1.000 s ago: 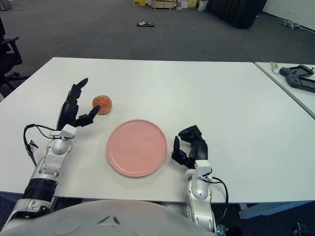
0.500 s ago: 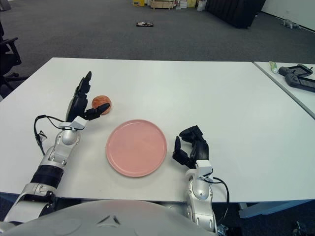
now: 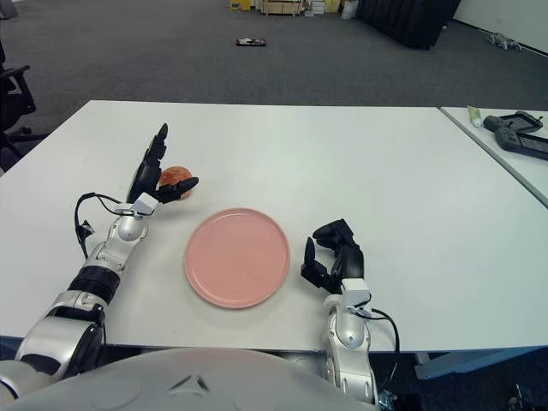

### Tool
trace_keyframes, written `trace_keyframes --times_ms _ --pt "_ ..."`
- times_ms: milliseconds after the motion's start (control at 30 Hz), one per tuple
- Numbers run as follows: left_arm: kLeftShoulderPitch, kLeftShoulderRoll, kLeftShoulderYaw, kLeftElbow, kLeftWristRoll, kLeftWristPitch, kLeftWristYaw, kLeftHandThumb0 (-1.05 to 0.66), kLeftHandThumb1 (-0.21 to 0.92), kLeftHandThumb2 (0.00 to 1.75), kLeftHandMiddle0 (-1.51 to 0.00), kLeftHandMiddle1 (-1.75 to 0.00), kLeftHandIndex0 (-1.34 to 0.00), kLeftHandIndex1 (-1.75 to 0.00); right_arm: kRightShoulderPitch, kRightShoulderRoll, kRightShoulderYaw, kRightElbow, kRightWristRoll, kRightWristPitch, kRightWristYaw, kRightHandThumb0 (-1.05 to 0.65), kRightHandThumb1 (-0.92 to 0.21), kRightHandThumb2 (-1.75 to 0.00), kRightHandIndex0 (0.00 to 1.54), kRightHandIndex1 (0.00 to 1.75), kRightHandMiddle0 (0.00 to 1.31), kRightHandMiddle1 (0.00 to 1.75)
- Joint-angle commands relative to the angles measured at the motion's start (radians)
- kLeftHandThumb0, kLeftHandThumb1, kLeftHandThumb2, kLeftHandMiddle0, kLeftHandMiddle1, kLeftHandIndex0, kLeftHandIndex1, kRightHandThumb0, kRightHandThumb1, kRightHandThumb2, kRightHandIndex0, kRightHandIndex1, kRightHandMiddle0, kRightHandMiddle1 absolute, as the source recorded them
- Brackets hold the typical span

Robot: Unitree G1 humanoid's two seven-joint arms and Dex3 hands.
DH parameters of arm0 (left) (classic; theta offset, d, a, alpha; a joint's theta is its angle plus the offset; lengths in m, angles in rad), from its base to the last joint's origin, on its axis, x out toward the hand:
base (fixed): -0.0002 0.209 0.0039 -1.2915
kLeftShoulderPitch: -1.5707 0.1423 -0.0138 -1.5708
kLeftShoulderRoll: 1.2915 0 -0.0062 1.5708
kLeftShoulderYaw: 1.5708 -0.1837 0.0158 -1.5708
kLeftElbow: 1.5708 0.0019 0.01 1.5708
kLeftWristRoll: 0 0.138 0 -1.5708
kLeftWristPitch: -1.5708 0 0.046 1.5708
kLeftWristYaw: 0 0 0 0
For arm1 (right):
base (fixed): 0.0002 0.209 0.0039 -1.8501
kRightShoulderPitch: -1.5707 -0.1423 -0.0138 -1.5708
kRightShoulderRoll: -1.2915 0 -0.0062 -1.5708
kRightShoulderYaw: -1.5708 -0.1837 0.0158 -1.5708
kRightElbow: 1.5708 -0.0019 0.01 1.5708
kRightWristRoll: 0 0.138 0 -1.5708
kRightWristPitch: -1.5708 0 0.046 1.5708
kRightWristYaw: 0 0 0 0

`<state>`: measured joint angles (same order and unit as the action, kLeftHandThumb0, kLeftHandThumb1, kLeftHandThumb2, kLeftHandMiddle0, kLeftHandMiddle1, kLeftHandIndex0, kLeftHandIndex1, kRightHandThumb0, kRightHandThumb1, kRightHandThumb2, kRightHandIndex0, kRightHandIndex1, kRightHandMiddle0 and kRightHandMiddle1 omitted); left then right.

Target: Put the apple into the plate.

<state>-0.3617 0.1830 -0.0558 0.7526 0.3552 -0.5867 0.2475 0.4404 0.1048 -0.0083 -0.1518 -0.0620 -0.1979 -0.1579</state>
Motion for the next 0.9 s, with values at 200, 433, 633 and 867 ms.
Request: trace_keyframes --times_ms 200,433,633,867 --pt "-0.134 -0.044 0.04 0.203 -0.16 0.026 -0.142 -0.79 0.41 0.83 0.0 0.0 0.0 0.0 -0.025 0.002 -0.009 0.003 0.007 -0.013 -0.002 -0.44 -0.46 -1.15 1.14 1.75 0.5 1.75" --pt "-0.214 -0.052 0.063 0.349 -0.216 0.08 -0.218 -0.66 0.24 1.11 0.0 0.0 0.0 0.0 -0.027 0.001 -0.013 0.002 0.007 -0.007 -0.002 -0.44 -0.46 -1.15 1.14 1.75 0.5 1.75" --pt "-0.267 -0.027 0.092 0.516 -0.24 0.193 -0.281 -0.68 0.38 0.97 0.0 0.0 0.0 0.0 -0.022 -0.006 -0.014 0.0 -0.005 -0.014 -0.004 -0.44 -0.45 -1.16 1.14 1.75 0.51 1.75" --pt "-0.289 -0.018 0.111 0.562 -0.253 0.276 -0.319 -0.71 0.51 0.85 0.0 0.0 0.0 0.0 -0.013 -0.008 -0.018 -0.01 -0.004 -0.014 -0.003 -0.44 -0.44 -1.17 1.13 1.75 0.51 1.75"
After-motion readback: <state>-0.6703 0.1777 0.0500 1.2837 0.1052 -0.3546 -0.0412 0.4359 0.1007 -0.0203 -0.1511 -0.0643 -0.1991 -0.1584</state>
